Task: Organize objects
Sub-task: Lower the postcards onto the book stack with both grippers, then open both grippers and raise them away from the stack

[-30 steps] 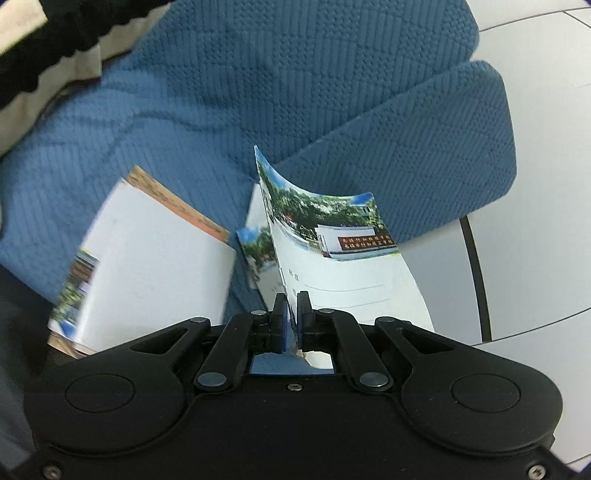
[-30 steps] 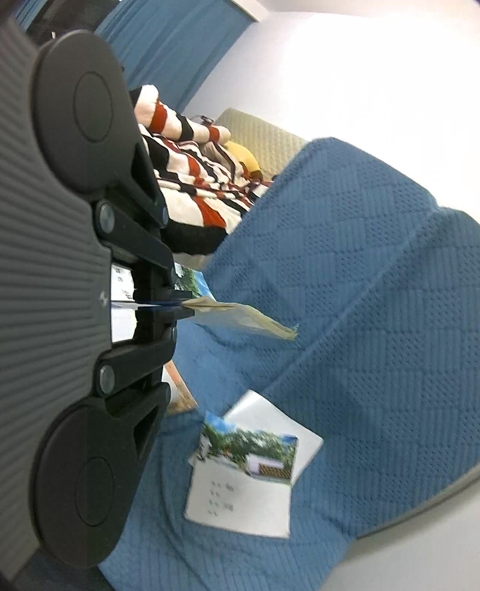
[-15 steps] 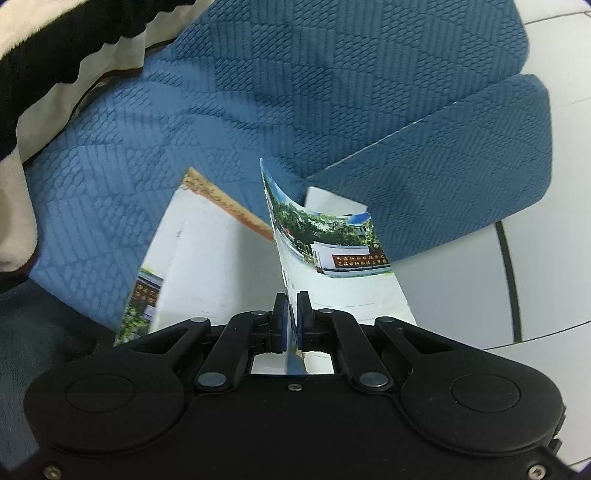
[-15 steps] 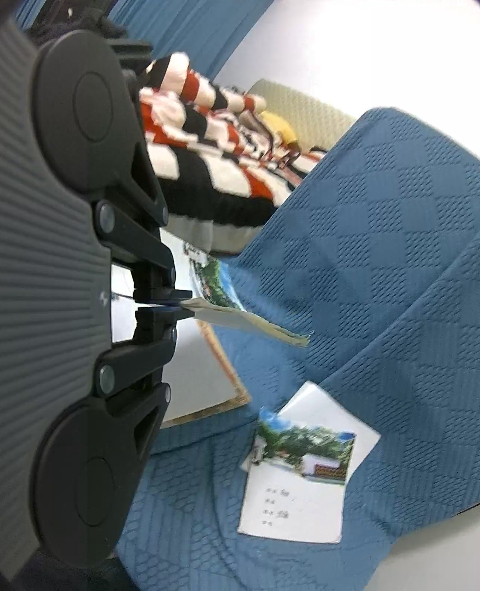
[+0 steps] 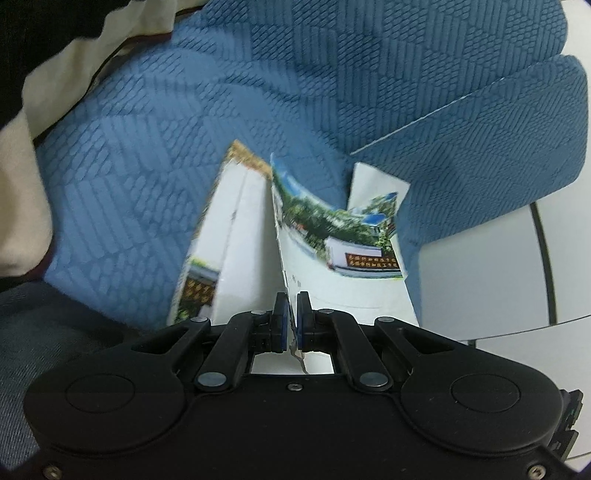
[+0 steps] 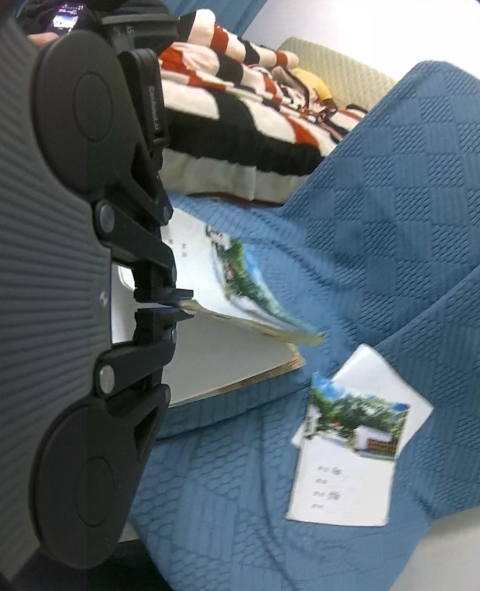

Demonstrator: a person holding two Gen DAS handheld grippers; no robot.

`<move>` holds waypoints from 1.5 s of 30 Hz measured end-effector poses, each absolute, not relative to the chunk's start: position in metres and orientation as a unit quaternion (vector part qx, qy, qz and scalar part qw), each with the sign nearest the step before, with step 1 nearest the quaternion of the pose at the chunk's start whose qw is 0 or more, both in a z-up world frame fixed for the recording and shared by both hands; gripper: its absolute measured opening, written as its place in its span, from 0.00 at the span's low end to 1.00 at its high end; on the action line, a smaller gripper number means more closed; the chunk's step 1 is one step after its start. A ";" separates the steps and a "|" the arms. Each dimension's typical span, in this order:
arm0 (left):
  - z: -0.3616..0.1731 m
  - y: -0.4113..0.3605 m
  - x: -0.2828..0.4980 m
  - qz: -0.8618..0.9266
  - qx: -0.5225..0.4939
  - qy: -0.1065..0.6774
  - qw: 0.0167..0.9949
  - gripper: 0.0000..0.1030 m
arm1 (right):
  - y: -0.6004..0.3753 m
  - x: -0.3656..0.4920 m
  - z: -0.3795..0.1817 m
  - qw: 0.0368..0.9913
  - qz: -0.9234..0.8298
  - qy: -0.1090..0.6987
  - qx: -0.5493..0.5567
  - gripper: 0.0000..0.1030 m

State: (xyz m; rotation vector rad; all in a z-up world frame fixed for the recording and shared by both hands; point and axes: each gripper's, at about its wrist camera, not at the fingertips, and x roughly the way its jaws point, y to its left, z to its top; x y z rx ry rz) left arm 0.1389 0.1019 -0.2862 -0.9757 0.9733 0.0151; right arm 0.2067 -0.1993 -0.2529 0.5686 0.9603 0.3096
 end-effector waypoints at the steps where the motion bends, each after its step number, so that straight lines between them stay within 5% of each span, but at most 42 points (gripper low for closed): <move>1: -0.290 0.101 0.137 0.007 -0.450 0.453 0.770 0.03 | -0.199 0.206 -0.257 0.835 0.143 0.459 0.267 0.06; 12: -0.310 0.096 0.130 0.015 -0.444 0.472 0.761 0.03 | -0.202 0.202 -0.295 0.811 0.122 0.500 0.278 0.08; 21: -0.295 0.087 0.126 0.021 -0.416 0.475 0.775 0.33 | -0.204 0.200 -0.297 0.803 0.136 0.513 0.272 0.14; 24: -0.286 0.085 0.122 0.027 -0.410 0.468 0.782 0.41 | -0.203 0.199 -0.296 0.801 0.141 0.522 0.260 0.34; 26: -0.280 0.083 0.117 0.031 -0.405 0.466 0.786 0.46 | -0.202 0.196 -0.294 0.804 0.141 0.520 0.252 0.59; 28: -0.273 0.079 0.111 0.035 -0.396 0.463 0.792 0.48 | -0.205 0.192 -0.291 0.806 0.145 0.515 0.252 0.67; 45: -0.179 0.021 0.085 0.029 -0.308 0.402 0.862 0.78 | -0.225 0.155 -0.190 0.891 0.178 0.388 0.153 0.67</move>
